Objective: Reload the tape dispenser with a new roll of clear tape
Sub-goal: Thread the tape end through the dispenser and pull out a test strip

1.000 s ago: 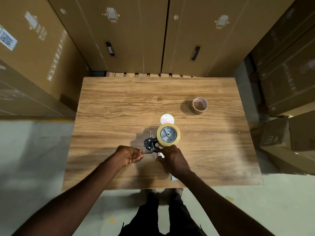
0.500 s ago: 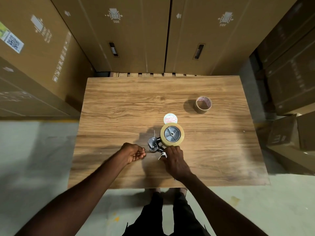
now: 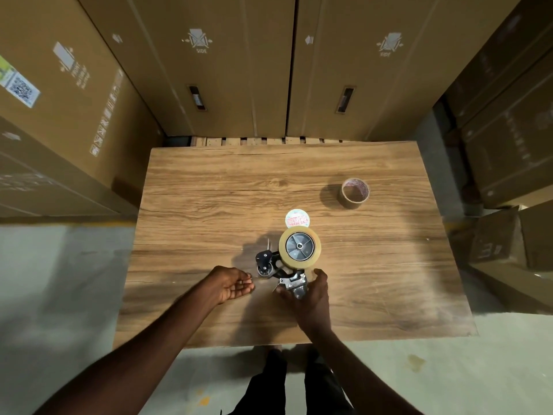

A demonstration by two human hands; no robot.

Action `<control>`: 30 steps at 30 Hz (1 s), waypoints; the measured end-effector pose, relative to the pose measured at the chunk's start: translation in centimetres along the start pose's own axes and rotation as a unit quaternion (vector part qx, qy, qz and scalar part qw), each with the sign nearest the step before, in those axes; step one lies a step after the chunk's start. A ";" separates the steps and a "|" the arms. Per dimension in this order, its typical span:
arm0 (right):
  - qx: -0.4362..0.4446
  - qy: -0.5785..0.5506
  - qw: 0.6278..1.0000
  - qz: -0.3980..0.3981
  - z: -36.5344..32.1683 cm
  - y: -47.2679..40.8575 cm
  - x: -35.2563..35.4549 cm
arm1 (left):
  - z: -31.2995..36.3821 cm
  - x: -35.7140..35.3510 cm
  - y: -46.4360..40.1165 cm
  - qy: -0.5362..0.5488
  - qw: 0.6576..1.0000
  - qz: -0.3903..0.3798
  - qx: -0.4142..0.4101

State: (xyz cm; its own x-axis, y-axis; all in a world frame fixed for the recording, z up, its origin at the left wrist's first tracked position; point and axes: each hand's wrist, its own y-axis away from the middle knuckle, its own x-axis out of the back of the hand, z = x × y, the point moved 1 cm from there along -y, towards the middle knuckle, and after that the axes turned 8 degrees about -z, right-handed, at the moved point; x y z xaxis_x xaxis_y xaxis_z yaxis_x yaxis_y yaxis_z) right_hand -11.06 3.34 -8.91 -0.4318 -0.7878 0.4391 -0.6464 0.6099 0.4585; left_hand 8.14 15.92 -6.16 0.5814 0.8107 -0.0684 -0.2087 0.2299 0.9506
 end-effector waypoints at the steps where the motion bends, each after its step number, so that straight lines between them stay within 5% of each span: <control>1: -0.031 -0.003 0.999 -0.018 -0.3 -0.5 0.0 | 0.0 0.0 0.1 0.002 1.000 -0.003 0.003; 7: -0.059 -0.005 0.994 -0.092 -1.4 -2.8 0.3 | 0.9 0.2 1.4 -0.005 1.000 -0.001 0.008; 12: -0.084 -0.208 0.962 -0.157 -2.0 -1.7 2.9 | 3.5 -1.0 4.2 0.003 0.999 -0.037 -0.033; 30: 0.051 -0.284 0.957 -0.015 -8.4 0.3 12.1 | 10.5 -9.4 16.3 -0.059 0.971 -0.113 -0.204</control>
State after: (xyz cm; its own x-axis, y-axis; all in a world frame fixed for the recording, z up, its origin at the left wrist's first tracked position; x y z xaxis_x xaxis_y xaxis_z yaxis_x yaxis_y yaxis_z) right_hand -11.23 -5.23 3.02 -0.6655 -0.7423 -0.0782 -0.7097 0.5967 0.3746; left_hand 7.54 6.36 13.21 0.7298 0.6531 -0.2022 -0.3457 0.6077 0.7150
